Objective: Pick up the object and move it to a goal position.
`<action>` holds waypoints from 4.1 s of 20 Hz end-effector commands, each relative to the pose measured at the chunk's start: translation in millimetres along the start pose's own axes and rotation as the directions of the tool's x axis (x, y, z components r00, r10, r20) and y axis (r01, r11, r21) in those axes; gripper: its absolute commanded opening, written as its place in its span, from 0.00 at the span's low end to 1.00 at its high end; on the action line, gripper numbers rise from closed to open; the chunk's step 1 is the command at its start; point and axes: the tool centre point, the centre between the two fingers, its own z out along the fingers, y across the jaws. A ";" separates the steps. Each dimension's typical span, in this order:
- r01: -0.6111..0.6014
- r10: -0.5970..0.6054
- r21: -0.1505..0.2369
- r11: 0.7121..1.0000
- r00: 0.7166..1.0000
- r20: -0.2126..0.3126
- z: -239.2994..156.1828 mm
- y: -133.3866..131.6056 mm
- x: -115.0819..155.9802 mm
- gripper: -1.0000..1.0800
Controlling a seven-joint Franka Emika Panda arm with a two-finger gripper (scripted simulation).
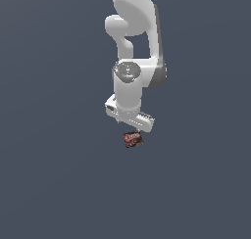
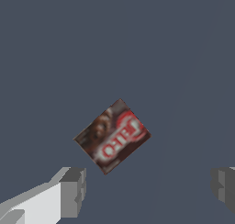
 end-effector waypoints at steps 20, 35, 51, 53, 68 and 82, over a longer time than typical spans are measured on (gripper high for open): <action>-0.532 0.532 0.017 0.847 0.846 -0.025 40.0 -18.6 0.8 0.96; -0.745 0.746 0.036 0.666 0.665 -0.037 59.1 -26.2 1.2 0.96; -0.765 0.766 0.038 0.643 0.642 -0.038 84.7 -26.3 1.8 0.96; -0.766 0.767 0.038 0.642 0.641 -0.038 95.9 -26.1 2.1 0.96; -0.767 0.767 0.038 0.641 0.640 -0.038 111.4 -26.6 3.7 0.00; -0.766 0.767 0.039 0.641 0.640 -0.039 82.3 -28.3 23.6 0.00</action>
